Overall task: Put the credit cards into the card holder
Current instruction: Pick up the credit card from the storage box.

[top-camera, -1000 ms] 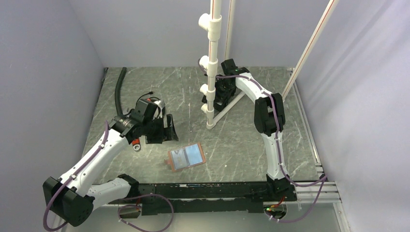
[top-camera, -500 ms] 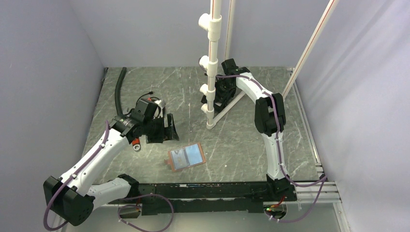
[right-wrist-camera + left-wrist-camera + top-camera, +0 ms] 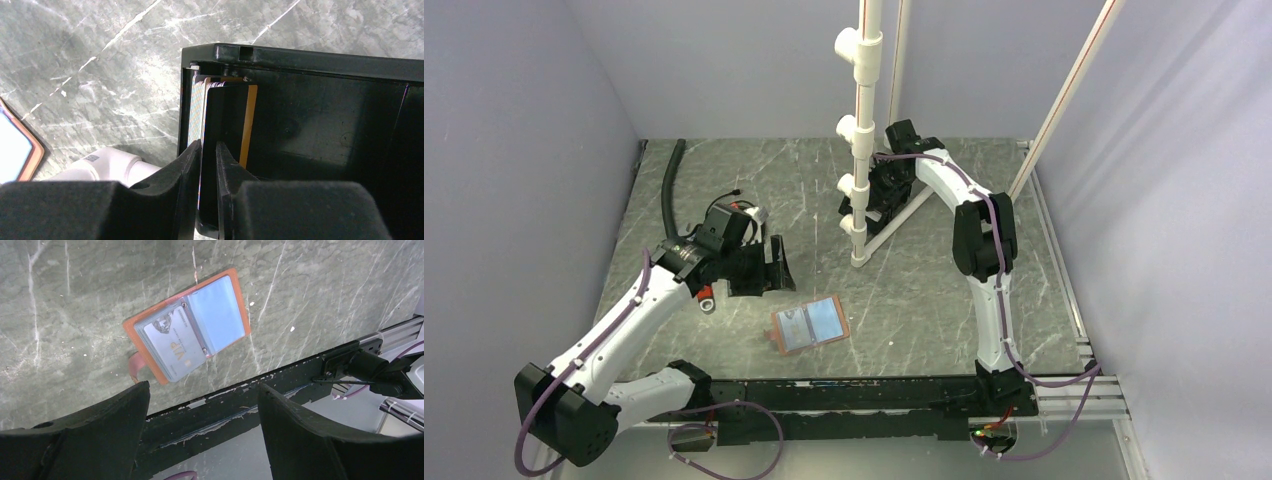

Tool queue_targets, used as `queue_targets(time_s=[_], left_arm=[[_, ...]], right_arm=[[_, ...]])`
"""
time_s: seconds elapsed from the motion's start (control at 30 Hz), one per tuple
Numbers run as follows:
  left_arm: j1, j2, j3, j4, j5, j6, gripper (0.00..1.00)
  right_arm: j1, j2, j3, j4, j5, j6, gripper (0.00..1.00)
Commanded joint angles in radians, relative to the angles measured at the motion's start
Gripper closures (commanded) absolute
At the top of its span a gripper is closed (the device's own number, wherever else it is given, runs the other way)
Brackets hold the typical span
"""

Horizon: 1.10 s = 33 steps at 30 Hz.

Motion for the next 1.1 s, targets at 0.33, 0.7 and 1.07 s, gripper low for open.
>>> queue_targets(time_s=[0.33,0.7,1.07], left_arm=[[0.004,0.012,-0.040,0.066,0.019,-0.012,0.16],[0.006,0.025,-0.163,0.164,0.052,-0.106,0.17],[0.009,0.122,-0.202,0.148,0.012,-0.132,0.18]], right_arm=[[-0.002,-0.111,-0.017,0.051,0.027,0.040,0.93],[-0.016,-0.244,-0.092,0.274,0.340,0.367,1.00],[-0.012,-0.975,-0.877,0.294,0.608,0.952,1.00]])
